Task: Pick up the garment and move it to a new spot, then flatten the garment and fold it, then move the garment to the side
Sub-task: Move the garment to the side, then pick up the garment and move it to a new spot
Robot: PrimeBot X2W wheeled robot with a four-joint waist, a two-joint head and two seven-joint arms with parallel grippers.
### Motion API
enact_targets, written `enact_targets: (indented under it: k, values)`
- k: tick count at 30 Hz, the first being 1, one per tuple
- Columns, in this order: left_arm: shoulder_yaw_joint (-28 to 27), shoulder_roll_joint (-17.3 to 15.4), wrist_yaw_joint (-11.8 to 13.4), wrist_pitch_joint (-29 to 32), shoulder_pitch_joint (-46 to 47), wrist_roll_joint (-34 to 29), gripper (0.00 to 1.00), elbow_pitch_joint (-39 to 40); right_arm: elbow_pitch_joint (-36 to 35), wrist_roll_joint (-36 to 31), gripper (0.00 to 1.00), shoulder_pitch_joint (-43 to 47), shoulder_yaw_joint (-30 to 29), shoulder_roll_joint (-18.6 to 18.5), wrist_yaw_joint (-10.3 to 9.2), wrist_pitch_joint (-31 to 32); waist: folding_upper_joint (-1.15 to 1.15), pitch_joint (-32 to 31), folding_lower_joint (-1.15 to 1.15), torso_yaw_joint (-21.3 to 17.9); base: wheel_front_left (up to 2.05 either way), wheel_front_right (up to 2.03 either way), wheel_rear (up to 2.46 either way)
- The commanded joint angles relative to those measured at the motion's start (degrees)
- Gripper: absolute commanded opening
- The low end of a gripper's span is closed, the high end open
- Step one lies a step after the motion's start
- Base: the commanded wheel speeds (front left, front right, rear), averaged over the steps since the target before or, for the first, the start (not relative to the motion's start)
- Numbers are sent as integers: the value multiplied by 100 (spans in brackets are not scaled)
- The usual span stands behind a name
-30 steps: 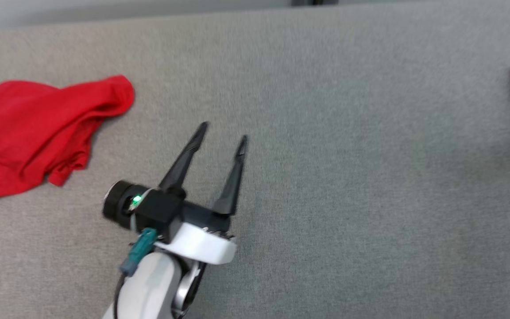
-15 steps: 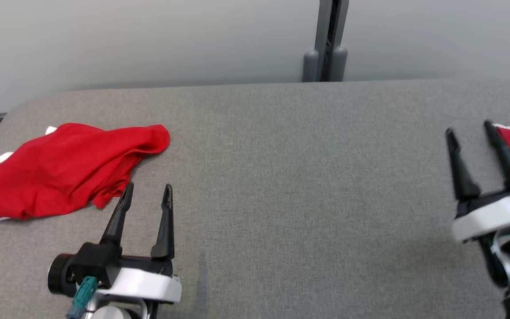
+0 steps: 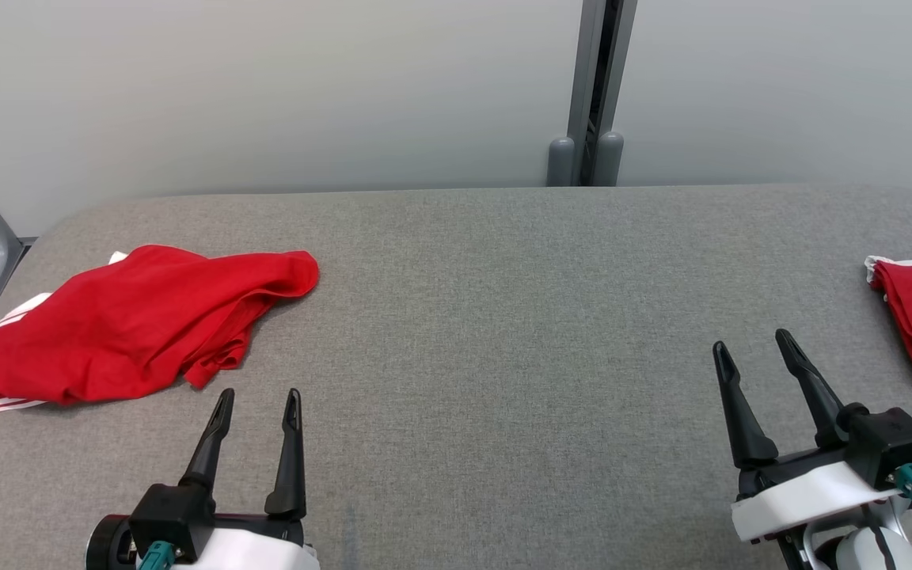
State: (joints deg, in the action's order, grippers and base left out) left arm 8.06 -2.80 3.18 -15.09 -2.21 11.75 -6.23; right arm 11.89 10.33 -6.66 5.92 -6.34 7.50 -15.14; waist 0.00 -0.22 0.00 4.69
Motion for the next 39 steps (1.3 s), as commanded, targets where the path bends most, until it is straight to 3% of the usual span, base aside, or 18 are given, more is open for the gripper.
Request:
enact_targets:
  k: [1,39]
  values:
    - [-23,-22,38,-4,-51,18,100,-14,-28,-5,100,46,-19,1,-2,-4,0,-8,0,1,0,0,0]
    - [58,-22,90,-3,-29,133,100,-103,107,100,100,116,105,-8,-2,-5,0,-6,0,40,0,0,0]
